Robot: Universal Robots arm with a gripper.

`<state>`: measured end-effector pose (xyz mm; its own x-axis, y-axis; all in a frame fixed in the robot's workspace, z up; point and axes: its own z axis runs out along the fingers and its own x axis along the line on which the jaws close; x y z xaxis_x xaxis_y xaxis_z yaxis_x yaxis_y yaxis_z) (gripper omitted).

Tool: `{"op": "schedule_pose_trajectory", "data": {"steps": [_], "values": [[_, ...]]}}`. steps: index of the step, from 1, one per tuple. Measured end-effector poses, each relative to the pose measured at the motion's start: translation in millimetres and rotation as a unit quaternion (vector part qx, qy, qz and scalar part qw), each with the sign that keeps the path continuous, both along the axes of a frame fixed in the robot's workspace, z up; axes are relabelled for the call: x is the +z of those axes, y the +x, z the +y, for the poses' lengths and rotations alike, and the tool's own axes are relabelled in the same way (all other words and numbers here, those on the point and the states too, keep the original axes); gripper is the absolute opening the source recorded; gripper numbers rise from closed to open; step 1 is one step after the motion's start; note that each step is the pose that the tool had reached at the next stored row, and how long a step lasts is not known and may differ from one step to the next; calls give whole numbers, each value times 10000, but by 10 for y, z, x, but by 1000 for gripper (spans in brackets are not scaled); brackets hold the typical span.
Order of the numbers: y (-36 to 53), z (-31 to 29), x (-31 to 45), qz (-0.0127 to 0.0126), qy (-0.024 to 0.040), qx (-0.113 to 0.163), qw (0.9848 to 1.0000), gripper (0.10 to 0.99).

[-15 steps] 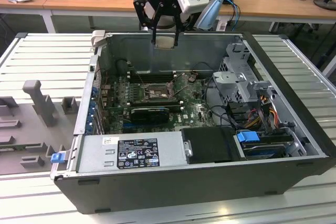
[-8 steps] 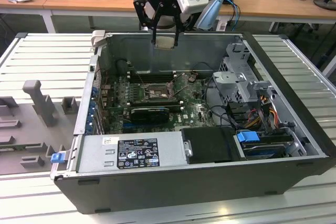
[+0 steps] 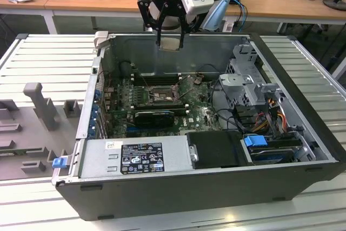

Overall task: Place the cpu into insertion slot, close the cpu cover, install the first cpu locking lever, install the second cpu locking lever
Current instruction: 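Place the cpu into insertion slot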

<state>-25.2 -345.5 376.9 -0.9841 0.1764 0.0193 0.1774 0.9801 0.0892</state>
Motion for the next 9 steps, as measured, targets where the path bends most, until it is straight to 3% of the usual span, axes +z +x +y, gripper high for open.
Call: {"op": "schedule_pose_trajectory", "data": {"steps": [9], "values": [[0,0,-2,0,0,-92,10000,529]]}}
